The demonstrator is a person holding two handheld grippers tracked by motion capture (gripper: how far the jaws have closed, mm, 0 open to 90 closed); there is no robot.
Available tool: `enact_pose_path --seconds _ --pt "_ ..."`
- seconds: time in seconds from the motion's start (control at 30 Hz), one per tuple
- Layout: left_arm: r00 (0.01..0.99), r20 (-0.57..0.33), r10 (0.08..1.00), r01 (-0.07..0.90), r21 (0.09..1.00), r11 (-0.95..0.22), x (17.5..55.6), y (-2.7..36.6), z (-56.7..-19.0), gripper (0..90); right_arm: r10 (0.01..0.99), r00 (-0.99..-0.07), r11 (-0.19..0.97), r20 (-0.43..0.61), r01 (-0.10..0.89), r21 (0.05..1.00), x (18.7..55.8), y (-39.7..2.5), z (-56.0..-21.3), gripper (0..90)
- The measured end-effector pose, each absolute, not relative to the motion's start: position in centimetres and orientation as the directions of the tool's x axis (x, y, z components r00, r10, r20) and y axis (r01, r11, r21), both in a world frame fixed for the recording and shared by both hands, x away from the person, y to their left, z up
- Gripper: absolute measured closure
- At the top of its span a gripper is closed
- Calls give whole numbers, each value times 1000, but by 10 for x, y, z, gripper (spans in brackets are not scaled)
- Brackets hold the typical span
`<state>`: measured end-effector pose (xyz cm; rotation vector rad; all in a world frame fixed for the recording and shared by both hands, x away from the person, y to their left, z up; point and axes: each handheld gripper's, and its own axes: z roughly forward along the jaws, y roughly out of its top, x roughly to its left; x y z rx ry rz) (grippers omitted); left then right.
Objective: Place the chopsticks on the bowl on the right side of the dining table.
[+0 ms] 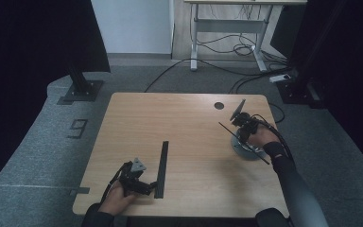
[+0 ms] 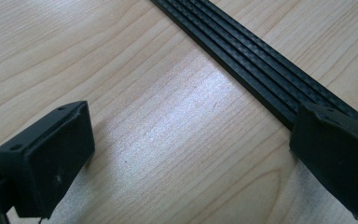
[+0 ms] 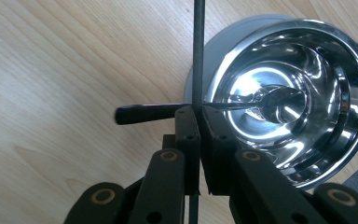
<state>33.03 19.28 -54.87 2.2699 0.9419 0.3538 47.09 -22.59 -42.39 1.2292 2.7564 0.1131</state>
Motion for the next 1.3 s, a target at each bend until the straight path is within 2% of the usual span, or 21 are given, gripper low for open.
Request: enact_pose_path --seconds 0.63,1.3 --pt "706 1 708 534 655 -534 330 193 -549 0 771 -630 637 -93 760 132 482 -244 -450 855" --pt "706 1 708 534 655 -534 330 193 -549 0 778 -623 629 -89 766 136 488 -246 -460 851"
